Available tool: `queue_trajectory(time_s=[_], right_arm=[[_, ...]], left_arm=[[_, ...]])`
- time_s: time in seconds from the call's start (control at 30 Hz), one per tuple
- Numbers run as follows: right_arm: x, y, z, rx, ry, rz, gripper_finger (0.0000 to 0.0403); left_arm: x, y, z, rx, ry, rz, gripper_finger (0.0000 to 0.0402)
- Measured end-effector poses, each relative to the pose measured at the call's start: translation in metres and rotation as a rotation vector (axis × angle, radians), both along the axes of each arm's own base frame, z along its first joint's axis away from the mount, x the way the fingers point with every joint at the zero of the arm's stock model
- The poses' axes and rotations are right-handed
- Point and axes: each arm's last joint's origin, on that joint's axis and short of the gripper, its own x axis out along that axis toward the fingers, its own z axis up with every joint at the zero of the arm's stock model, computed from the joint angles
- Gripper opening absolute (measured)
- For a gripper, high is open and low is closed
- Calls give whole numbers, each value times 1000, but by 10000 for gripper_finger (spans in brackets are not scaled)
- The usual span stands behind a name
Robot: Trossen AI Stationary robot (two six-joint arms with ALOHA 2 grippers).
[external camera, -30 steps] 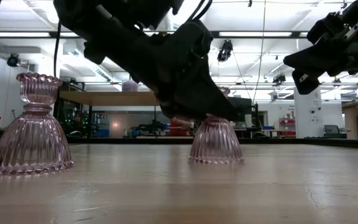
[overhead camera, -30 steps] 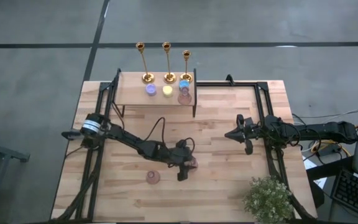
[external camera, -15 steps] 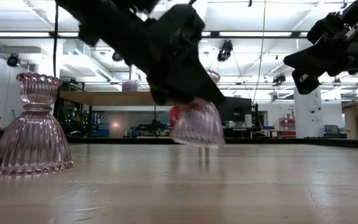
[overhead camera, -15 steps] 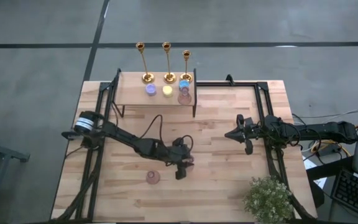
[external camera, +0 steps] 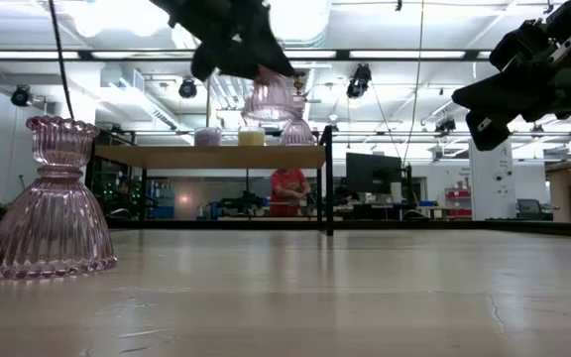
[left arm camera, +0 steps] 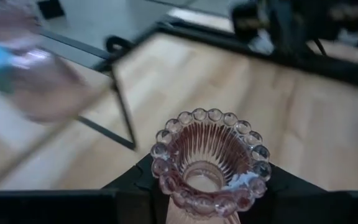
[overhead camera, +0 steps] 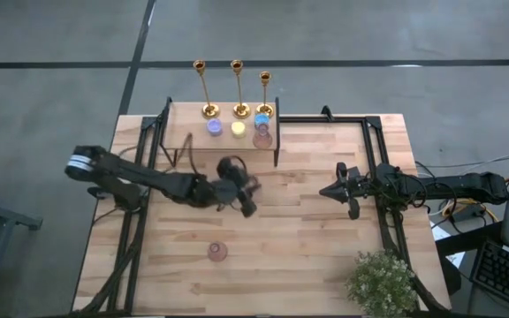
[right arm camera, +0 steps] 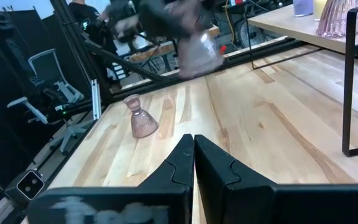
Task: Pick & Place candle stick holders
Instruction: Put the right pink candle holder on the shelf aligned with the pink candle holder
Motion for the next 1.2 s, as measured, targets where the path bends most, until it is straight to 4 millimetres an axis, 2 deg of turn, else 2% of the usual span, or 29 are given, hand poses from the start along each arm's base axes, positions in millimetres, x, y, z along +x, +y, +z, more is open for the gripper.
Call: queue_trajectory(time_s=[0.13, 0.3, 0.43, 0.6, 0.77, 1.0, 1.2], right_arm=[[0, 0, 0, 0, 0, 0, 8], [0, 0, 0, 0, 0, 0, 8], [0, 0, 0, 0, 0, -1, 8], [0, 0, 0, 0, 0, 0, 8], [0, 0, 0, 0, -1, 0, 8], [0, 0, 0, 0, -1, 0, 8], [0, 0, 0, 0, -1, 0, 8]], left_arm=[[-20, 25, 16, -6, -66, 76, 132], [-40, 57, 17, 35, -52, 175, 139], [-45, 80, 21, 87, -26, 227, 139], [-44, 105, 14, 77, -2, 279, 132], [-39, 117, 5, 60, 6, 302, 144], [-33, 120, 2, 70, -9, 285, 133], [-30, 128, -4, 76, 4, 307, 146]])
